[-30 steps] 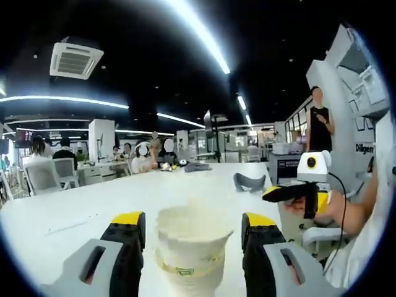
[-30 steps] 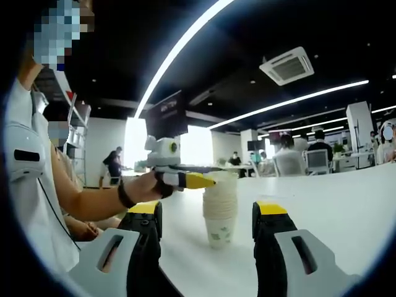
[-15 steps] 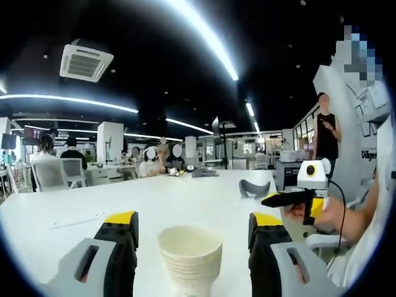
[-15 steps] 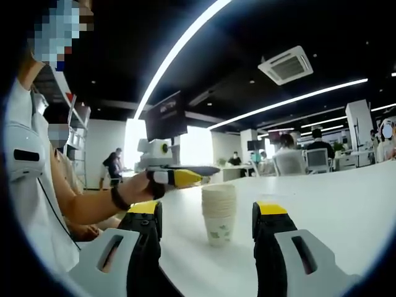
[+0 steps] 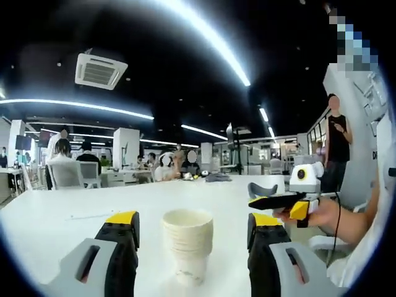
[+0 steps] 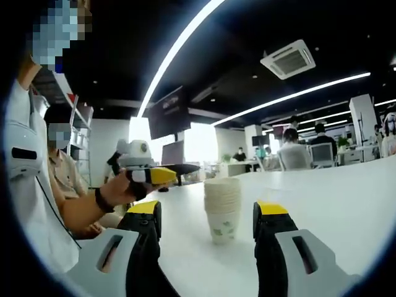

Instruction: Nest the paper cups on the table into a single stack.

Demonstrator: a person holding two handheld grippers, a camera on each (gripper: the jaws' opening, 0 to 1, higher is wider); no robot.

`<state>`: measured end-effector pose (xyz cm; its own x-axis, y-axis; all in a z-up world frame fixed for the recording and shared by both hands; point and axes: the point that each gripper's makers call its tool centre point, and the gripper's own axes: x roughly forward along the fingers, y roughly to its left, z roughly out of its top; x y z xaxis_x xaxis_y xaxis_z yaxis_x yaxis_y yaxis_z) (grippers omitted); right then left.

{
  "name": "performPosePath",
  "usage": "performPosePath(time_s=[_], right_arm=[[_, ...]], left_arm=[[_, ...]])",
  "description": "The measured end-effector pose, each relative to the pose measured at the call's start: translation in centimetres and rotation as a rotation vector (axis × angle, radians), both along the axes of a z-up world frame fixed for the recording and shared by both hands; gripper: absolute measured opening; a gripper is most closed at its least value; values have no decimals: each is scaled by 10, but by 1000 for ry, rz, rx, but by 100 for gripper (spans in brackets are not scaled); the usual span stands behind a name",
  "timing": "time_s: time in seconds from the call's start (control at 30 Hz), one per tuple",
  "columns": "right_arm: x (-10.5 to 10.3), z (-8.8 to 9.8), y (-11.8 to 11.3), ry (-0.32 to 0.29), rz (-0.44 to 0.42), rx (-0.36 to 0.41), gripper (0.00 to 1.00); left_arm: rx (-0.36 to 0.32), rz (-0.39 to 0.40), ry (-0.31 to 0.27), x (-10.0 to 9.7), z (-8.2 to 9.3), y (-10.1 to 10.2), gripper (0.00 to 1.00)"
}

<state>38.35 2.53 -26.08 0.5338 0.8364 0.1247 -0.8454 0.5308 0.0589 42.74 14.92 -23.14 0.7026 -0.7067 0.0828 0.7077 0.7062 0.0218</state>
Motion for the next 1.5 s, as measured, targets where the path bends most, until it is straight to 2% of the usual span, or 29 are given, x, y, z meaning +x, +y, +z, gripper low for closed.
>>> performPosePath(time_s=[0.1, 0.23, 0.33, 0.47, 0.7, 0.83, 0.93, 1.17, 1.3, 1.5], right_arm=[[9, 2, 5, -8, 12, -10, 64], [20, 0, 12, -14, 28, -36, 64], [32, -5, 21, -15, 47, -66, 64], [44, -11, 33, -15, 72, -101, 65], [64, -44, 69, 11, 145, -220, 68], [79, -67, 82, 36, 166, -293, 68], [86, -76, 86, 30, 160, -340, 66], [90, -80, 92, 40, 168, -341, 61], [96, -83, 92, 58, 170, -312, 56], [95, -84, 98, 74, 177, -299, 54]], left_arm=[[-30, 16, 1, -9, 0, 5, 75], [-32, 33, -6, -17, 0, 7, 74], [-19, 67, -15, -22, -2, 12, 74], [-41, 80, -6, -29, -5, 16, 74], [-36, 100, 6, -30, -10, 20, 73], [-37, 97, 0, -31, -7, 20, 71], [-46, 90, -16, -33, -3, 20, 69], [-59, 97, -15, -32, -3, 22, 68], [-63, 93, -18, -34, -7, 22, 66], [-75, 94, -3, -31, -15, 25, 65]])
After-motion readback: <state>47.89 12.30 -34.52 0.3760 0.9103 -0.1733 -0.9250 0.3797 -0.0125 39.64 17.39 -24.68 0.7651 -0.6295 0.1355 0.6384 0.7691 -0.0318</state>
